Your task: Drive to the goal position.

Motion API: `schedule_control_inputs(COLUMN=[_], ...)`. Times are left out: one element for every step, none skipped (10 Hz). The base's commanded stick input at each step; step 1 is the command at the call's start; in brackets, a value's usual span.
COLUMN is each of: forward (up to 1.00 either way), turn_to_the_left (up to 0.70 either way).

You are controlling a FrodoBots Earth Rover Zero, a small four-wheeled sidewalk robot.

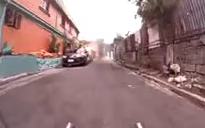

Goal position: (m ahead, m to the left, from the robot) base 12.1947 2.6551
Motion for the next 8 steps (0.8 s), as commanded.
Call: schedule_control_inputs(forward=[0.65, 0.59, 0.51, 0.49, 0.48, 0.47, 0.47, 0.47], turn_to_the_left=[0.00, 0.00, 0.00, 0.00, 0.00, 0.00, 0.00, 0.00])
